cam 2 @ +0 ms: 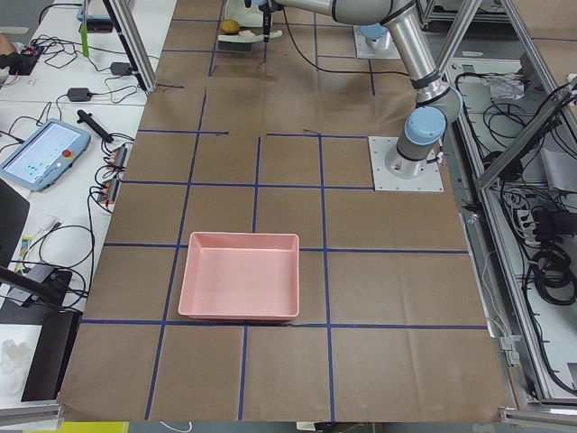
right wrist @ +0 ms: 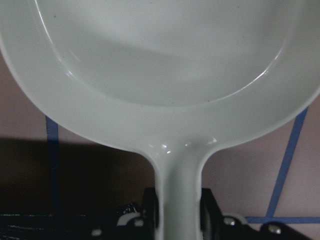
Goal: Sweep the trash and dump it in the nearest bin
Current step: 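Sweep the bread and potato with the brush toward the dustpan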
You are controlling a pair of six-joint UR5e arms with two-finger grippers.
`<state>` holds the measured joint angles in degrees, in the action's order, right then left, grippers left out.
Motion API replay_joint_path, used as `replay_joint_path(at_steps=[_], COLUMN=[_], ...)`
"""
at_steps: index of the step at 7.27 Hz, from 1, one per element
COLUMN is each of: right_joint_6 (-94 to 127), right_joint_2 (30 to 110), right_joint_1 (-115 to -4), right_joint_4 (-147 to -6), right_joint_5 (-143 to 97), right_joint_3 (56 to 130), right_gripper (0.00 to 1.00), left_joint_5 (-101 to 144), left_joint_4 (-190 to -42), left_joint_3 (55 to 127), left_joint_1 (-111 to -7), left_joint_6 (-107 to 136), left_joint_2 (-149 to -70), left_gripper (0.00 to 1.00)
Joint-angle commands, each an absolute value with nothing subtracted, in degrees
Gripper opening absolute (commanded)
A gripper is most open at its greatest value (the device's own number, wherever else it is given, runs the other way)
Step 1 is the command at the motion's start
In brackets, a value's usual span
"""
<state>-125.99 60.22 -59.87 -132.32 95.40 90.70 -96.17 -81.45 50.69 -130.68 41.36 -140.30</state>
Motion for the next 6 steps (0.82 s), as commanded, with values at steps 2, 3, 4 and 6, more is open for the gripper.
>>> replay_joint_path(at_steps=[2, 3, 4, 6], right_joint_6=[-125.86, -125.86, -125.86, -124.55], right_joint_2=[59.86, 59.68, 59.07, 57.4], right_joint_1=[-60.64, -60.64, -60.64, -60.64], right_joint_4=[-132.54, -132.54, -132.8, -130.54], right_joint_5=[96.5, 96.59, 96.59, 96.68], right_joint_3=[90.62, 90.53, 90.27, 87.12], right_gripper=[0.0, 0.0, 0.0, 0.0], left_joint_5=[-93.78, -93.87, -94.22, -94.48], left_joint_4=[-86.39, -86.31, -86.31, -86.92], left_joint_3=[44.05, 42.64, 41.06, 38.94], left_joint_1=[-132.45, -132.54, -132.45, -132.45], left_joint_6=[40.96, 40.87, 40.78, 40.78], left_joint_2=[-143.79, -144.75, -146.32, -147.83], left_gripper=[0.07, 0.07, 0.07, 0.08])
